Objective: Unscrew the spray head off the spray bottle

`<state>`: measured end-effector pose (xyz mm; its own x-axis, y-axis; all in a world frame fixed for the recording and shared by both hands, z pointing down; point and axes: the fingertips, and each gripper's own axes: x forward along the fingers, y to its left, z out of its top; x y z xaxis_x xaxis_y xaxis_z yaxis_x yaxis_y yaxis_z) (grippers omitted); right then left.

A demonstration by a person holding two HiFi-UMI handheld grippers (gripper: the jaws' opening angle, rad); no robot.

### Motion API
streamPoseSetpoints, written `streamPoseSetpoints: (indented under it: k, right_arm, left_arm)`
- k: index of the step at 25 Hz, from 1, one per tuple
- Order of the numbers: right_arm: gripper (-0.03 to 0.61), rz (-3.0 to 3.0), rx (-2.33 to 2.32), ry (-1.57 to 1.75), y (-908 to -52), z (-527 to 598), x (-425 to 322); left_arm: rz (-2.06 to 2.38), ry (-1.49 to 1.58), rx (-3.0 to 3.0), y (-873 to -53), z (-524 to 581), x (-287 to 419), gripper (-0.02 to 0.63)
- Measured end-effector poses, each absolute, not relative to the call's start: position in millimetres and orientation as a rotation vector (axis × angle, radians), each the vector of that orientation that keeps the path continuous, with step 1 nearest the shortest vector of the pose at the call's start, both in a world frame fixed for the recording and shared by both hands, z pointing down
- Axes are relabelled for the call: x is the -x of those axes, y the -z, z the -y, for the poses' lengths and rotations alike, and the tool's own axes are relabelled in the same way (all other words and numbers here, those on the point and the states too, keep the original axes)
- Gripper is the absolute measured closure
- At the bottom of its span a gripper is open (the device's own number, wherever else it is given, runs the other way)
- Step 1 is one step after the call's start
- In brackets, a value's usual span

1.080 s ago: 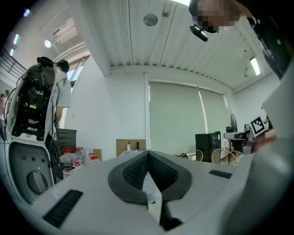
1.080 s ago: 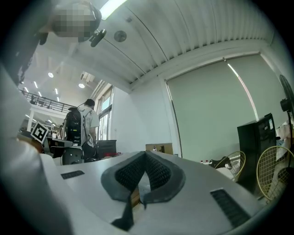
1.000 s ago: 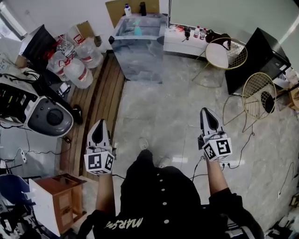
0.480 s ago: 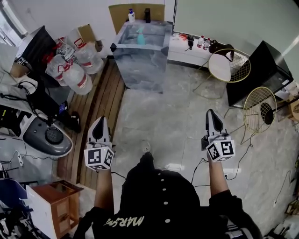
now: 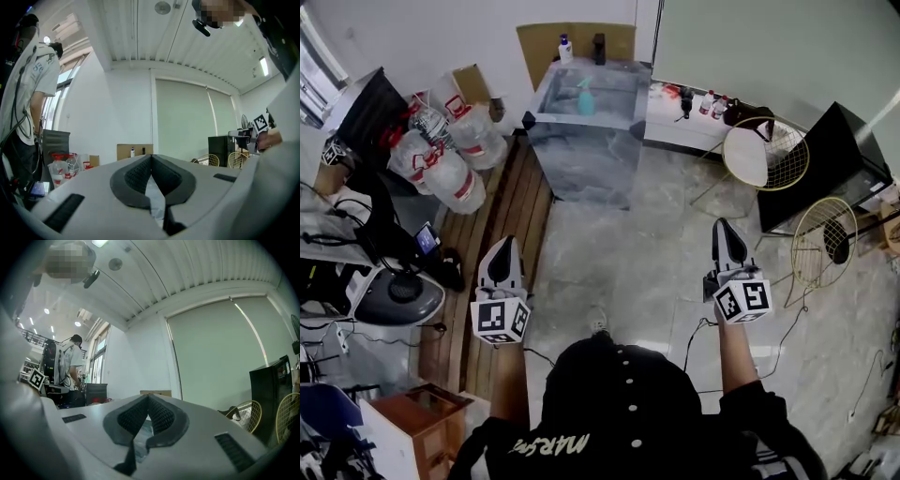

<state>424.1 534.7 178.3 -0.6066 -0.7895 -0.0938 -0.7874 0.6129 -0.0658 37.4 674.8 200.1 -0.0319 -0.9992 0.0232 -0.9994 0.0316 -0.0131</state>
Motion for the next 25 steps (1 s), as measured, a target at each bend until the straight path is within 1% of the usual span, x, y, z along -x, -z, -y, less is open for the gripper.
streamPoseSetpoints:
  k: [16,25]
  right_arm:
    - [0.568,-2.714,1.346,0.018,-177.2,-451.9,-324.8]
    - [0.568,-2.733,1.370,0.040,-193.1,-417.7,-305.5]
  left_arm:
    - [2.215,-0.037,-2.212,-205.6,-592.1,60.2,0.589]
    - [2.184,-0.056,-2.208,-223.9,-556.7,77.2,0.589]
